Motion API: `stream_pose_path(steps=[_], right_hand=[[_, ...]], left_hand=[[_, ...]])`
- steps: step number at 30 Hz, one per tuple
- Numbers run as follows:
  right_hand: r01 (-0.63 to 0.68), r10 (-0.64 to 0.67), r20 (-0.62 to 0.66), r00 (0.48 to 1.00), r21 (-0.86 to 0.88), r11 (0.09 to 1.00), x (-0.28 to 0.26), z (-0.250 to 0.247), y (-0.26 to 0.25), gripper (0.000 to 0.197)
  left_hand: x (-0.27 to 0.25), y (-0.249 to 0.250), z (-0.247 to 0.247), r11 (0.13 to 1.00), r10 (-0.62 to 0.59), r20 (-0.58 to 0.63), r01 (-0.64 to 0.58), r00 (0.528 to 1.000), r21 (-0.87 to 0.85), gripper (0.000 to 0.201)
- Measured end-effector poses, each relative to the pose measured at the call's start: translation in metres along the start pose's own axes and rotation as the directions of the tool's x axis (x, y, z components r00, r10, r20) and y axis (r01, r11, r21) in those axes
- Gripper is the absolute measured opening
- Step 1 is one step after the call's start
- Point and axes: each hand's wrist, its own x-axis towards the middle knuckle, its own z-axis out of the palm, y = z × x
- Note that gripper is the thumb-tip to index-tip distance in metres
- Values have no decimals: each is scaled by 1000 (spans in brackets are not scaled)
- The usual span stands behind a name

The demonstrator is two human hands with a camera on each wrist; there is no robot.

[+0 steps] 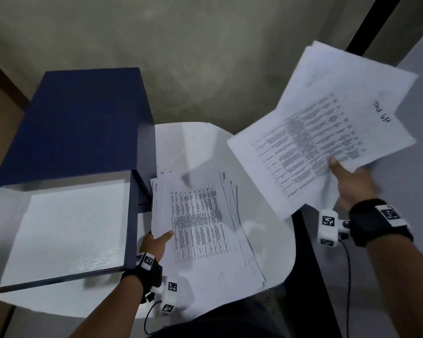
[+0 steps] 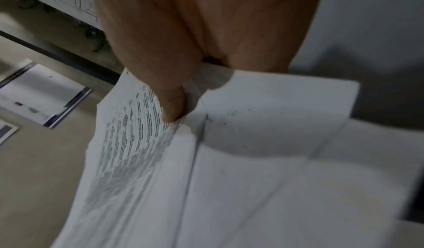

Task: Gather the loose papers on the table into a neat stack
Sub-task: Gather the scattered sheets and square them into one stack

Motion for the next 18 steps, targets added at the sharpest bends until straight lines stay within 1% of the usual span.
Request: stream_pose_path(steps=[1, 3, 4, 6, 8, 11, 13, 16, 18], right_hand=[[7, -6, 43, 999, -23, 1000, -5, 6, -1, 68], [49, -30, 167, 985, -109, 993, -15, 25, 15, 41], [67, -25, 235, 972, -173, 983, -21, 34, 28, 32], [82, 15, 349, 937, -259, 962, -38, 58, 57, 36], [74, 85, 414, 907, -352, 933, -48, 77, 86, 42], [81, 153, 452, 879, -457, 886, -63, 104, 120, 46], [103, 163, 478, 863, -482, 870, -74, 118, 130, 48], [135, 160, 493, 855, -510, 849, -83, 132, 137, 46], [164, 153, 502, 851, -532, 831, -85, 139, 139, 58]], left_hand=[[-3, 4, -1, 1000, -4, 5, 4, 1000, -6, 47], [-3, 7, -2, 999, -22, 17, 23, 1000, -24, 51], [-2, 7, -1, 998, -38, 25, 39, 999, -42, 54], [-5, 9, -3, 994, -58, 39, 62, 998, -86, 57], [-4, 9, -2, 987, -73, 57, 80, 996, -136, 56], [-8, 13, -2, 980, -71, 86, 85, 994, -180, 54], [-10, 15, -2, 975, -72, 97, 91, 993, -203, 50], [-13, 14, -5, 981, -51, 123, 73, 991, -179, 45], [-8, 8, -6, 987, -37, 141, 58, 989, -148, 44]])
